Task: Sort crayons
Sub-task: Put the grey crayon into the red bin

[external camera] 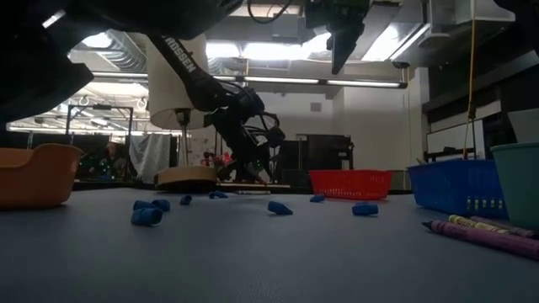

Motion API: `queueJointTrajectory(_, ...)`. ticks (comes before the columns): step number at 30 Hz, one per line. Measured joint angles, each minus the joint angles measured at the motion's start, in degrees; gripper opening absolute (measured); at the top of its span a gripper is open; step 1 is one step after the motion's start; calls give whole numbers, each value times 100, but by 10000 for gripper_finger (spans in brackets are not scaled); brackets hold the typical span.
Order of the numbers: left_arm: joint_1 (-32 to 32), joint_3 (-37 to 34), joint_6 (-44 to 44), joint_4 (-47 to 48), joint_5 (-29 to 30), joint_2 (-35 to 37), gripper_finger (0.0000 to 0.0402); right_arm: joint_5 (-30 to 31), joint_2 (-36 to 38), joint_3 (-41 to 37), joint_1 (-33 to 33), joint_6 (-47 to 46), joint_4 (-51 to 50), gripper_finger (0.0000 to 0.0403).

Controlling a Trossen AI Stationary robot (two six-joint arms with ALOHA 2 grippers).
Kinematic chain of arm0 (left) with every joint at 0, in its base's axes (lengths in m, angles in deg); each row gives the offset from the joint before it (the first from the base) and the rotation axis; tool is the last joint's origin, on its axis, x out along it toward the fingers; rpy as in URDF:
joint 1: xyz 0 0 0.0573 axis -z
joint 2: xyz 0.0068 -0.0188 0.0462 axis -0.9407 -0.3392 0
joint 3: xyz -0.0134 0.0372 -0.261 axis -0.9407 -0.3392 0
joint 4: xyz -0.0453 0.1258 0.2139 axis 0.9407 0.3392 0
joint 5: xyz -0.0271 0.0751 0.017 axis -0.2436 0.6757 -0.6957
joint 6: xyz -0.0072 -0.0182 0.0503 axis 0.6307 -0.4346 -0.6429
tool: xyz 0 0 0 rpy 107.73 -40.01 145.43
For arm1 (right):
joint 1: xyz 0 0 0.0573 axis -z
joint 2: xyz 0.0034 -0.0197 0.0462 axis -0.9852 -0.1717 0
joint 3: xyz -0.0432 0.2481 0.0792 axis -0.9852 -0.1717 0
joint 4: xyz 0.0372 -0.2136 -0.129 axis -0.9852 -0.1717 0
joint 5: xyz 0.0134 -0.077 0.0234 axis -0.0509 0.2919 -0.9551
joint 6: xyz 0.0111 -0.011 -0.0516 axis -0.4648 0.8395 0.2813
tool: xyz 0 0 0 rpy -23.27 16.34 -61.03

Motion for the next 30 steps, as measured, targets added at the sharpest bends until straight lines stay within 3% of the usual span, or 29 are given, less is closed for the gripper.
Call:
queueJointTrajectory(9, 77, 0, -59, -297, -16, 0, 108, 0, 0, 0, 0, 2, -1, 122)
queueJointTrajectory(19, 428, 0, -772, -1006, -765, 0, 108, 0, 0, 0, 0, 63, -6, 122)
queueJointTrajectory(27, 505, 0, -820, -1220, -656, 22, 108, 20, 29, 0, 2, 380, -8, 122)
queueJointTrajectory(30, 505, 0, -999, -1237, -913, 22, 108, 55, 154, -4, 4, 558, -6, 122)
